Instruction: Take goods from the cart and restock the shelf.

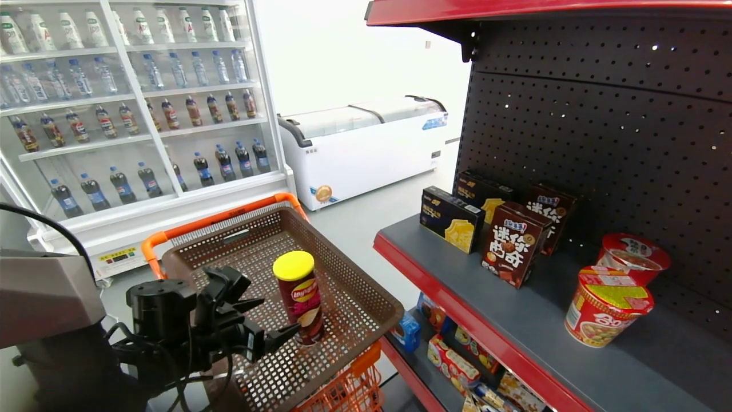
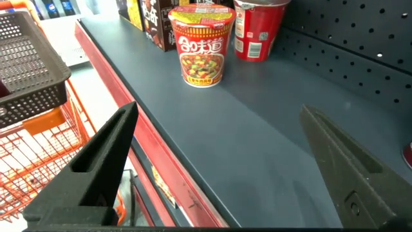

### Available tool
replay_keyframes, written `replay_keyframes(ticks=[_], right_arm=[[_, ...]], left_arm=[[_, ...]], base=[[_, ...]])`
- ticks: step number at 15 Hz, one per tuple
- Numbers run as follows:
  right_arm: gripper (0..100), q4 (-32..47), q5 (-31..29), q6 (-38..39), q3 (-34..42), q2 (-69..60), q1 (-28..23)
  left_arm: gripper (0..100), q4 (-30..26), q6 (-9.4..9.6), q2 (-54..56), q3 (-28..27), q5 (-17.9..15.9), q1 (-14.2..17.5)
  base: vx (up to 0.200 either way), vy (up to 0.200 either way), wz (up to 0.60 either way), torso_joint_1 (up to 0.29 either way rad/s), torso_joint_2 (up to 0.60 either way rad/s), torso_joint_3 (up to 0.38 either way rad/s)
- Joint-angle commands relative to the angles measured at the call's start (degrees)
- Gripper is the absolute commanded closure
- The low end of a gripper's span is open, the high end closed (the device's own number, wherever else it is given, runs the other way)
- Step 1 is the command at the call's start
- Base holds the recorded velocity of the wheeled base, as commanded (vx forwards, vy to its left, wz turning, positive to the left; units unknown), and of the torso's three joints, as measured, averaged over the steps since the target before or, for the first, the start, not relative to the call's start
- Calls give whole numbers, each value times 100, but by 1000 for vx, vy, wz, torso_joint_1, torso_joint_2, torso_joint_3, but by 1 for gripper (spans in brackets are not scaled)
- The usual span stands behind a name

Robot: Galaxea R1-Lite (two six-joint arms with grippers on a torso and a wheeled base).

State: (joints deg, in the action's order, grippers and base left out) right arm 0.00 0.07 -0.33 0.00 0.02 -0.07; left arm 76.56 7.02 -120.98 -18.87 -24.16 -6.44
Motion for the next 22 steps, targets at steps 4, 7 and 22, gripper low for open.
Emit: replay_keyframes(ticks=[4, 7, 22], right_arm=[[0, -9, 1, -2, 0, -2, -1], [0, 0, 1, -2, 0, -2, -1], [0, 0, 1, -2, 0, -2, -1]], left_arm=[[0, -80, 317, -884, -873, -97, -59], [0, -80, 309, -1086, -1189, -106, -139], [100, -554, 229, -66, -1796, -1, -473]], base=[[0, 0, 0, 0, 0, 0], [0, 0, 0, 0, 0, 0], [0, 0, 0, 0, 0, 0]])
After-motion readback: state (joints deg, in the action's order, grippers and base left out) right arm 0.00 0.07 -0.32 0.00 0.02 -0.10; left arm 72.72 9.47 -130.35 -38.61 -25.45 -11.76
